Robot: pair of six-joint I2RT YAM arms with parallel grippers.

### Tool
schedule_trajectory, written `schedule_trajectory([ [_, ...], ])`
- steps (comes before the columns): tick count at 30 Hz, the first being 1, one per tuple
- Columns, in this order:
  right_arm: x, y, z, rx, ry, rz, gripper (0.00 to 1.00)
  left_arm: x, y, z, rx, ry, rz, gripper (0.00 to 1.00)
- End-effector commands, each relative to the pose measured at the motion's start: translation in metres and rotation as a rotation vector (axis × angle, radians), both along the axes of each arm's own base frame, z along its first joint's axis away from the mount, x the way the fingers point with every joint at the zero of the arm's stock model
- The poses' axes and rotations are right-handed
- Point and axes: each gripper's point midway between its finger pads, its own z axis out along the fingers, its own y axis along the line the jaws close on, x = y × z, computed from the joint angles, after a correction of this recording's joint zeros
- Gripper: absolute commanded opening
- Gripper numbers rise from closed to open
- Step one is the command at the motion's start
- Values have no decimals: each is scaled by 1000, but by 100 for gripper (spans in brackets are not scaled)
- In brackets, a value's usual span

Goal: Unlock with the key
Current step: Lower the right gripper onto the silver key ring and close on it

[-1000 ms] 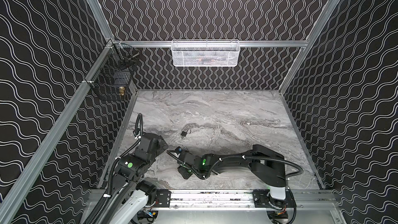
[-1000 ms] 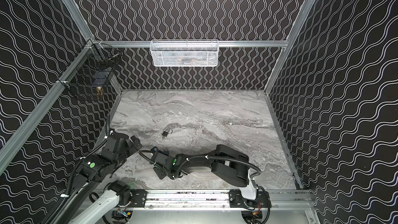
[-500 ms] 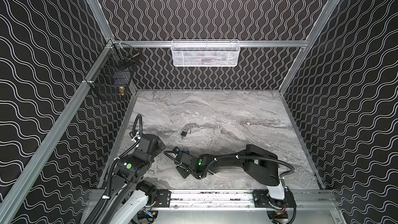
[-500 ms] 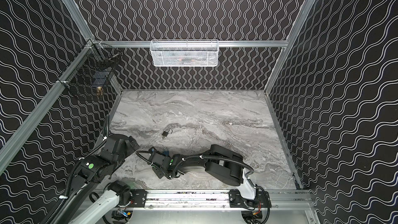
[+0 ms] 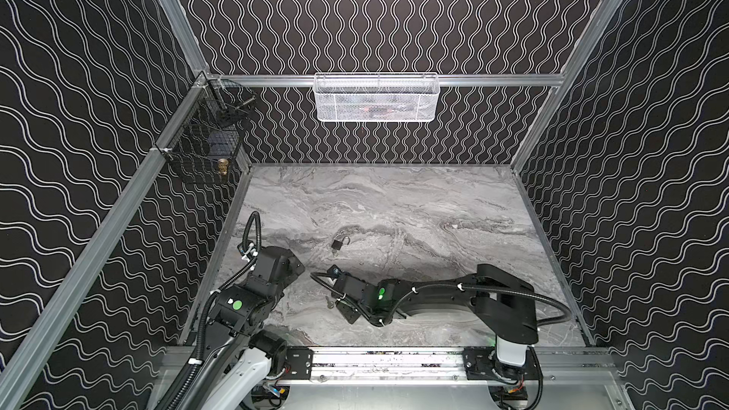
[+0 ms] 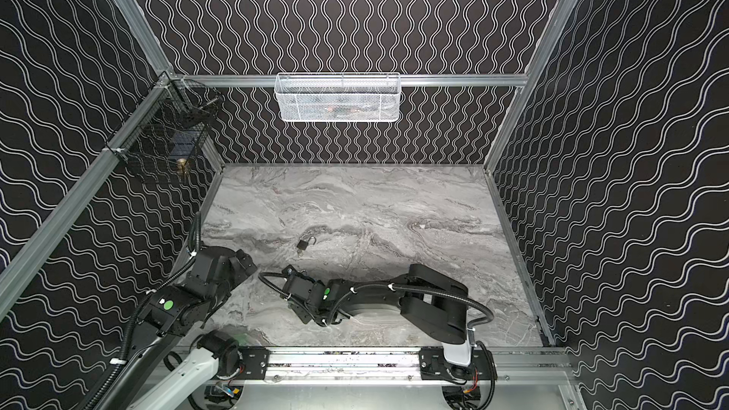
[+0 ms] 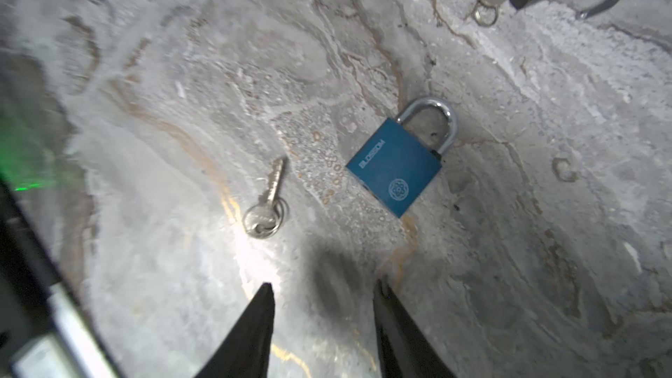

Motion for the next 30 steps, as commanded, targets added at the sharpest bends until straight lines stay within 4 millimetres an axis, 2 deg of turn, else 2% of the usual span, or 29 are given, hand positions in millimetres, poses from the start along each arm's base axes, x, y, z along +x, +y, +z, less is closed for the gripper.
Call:
schedule_trajectory([
  [1, -3, 7, 5, 47, 125, -53, 45, 3, 0, 6, -19, -29, 15, 99],
  [4, -4, 13, 7, 71, 165, -80, 43, -1, 3, 8, -4, -23, 19, 99],
  [5, -6, 14, -5, 53, 180, -80, 42, -3, 5, 9, 1, -23, 22, 99],
  [11, -2, 21, -13, 24, 180, -92, 35, -10, 11, 11, 7, -26, 36, 99],
  [30, 2, 31, -31, -26, 177, -78, 29, -21, 19, 4, 1, -26, 75, 99],
])
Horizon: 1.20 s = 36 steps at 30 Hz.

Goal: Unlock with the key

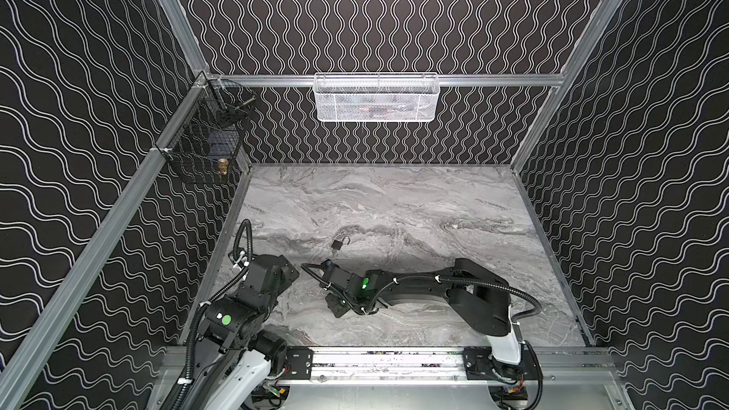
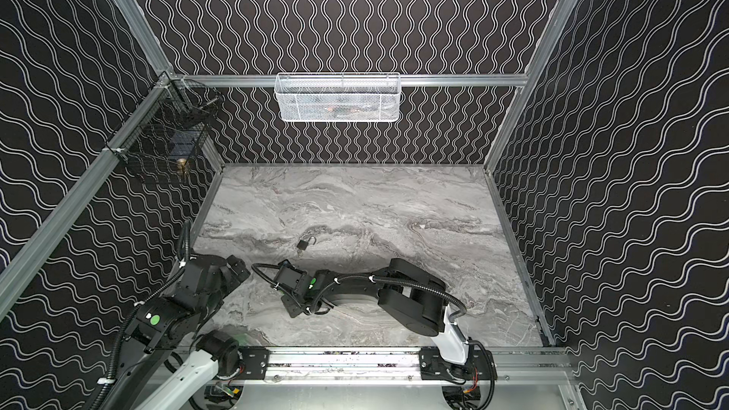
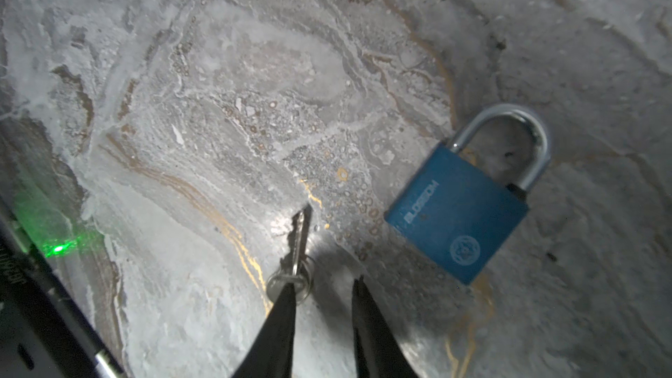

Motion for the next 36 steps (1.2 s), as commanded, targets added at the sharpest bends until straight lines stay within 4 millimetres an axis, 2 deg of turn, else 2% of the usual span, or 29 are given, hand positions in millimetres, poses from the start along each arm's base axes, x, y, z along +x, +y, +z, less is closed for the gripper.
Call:
schedule_trajectory([
  [1, 0, 1, -2, -17, 0, 12, 29, -2, 6, 0, 9, -4, 33, 98],
  [8, -2, 1, -8, -38, 4, 24, 27, -2, 5, -4, 5, 5, 34, 99],
  [11, -10, 3, -16, -53, 34, 74, 26, -2, 3, -5, -4, 4, 27, 99],
  [17, -12, -8, -22, -113, 37, 83, 19, 1, -3, -9, -38, -2, 11, 99],
  [24, -8, -22, -20, -145, 17, 58, 12, 4, -11, -14, -63, 16, -7, 99],
  [31, 11, -42, -16, -180, -18, -5, 11, 4, -17, -20, -102, 26, -14, 99],
  [36, 13, -45, -1, -170, -42, 2, 12, 7, -24, -21, -139, 23, -27, 99],
])
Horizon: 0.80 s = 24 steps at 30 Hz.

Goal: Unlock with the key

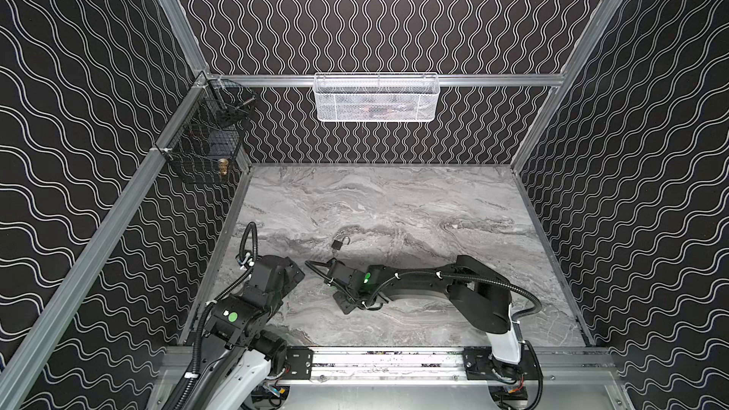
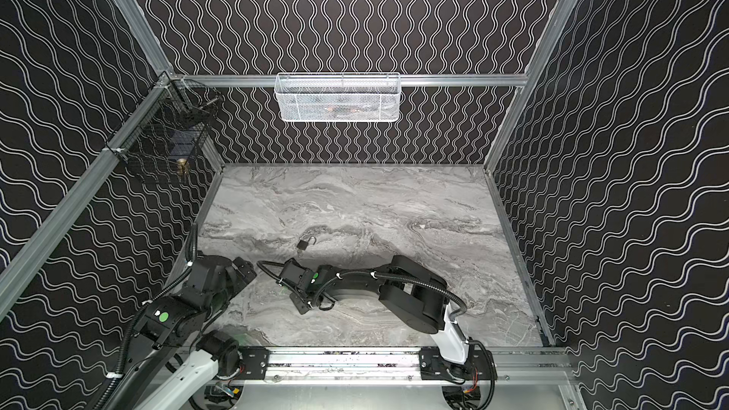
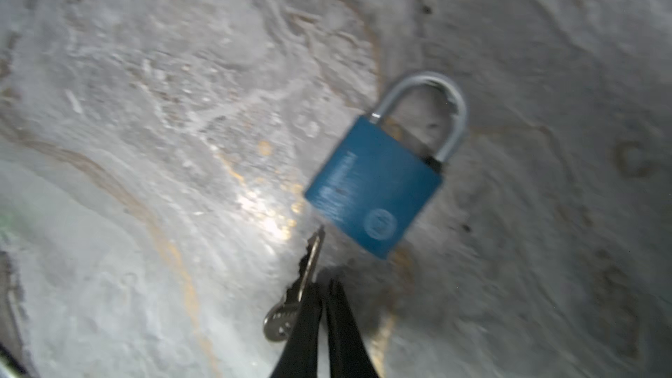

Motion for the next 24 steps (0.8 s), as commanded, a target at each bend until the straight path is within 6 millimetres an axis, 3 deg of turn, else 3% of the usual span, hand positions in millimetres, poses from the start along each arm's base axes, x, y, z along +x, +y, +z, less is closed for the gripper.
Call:
schedule_trajectory([
  [1, -1, -10, 6, -32, -10, 2, 13, 5, -7, -1, -48, -10, 1, 99],
  [13, -8, -12, 10, 2, 116, -125, 30, 10, -20, -11, -67, 26, -49, 99],
  [24, -11, -6, -1, -12, 148, -129, 30, 5, -18, -21, -52, 50, -55, 99],
])
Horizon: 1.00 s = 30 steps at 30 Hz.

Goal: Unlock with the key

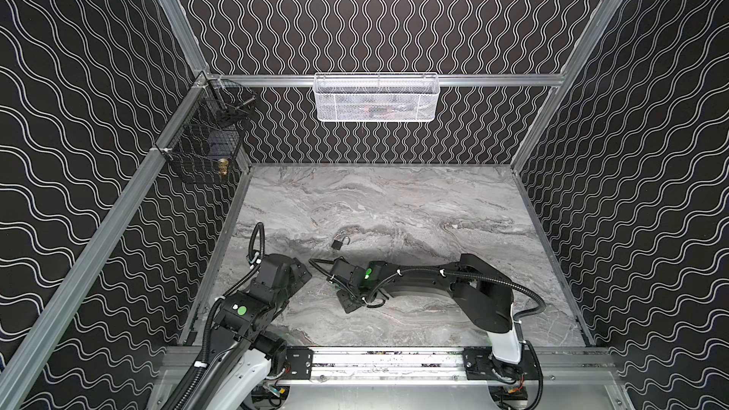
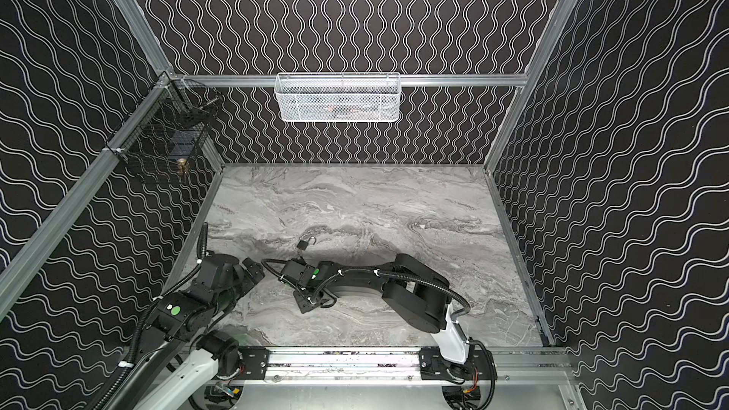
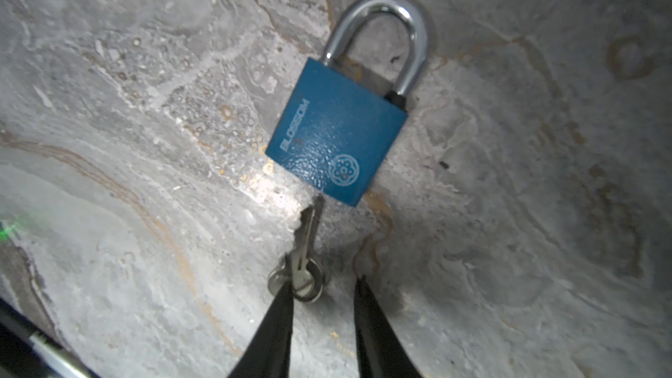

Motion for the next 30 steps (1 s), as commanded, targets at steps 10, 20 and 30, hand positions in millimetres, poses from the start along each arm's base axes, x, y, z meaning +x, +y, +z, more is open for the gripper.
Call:
schedule_trajectory([
  [10, -3, -1, -8, -37, 21, 11, 18, 0, 0, -3, 6, 3, -8, 99],
  [20, 1, 3, -4, 5, 27, 8, 8, -1, -2, -6, -8, 6, -8, 99],
  [30, 9, 3, 4, 48, 12, 1, 1, 1, -6, -8, -30, 8, -15, 99],
])
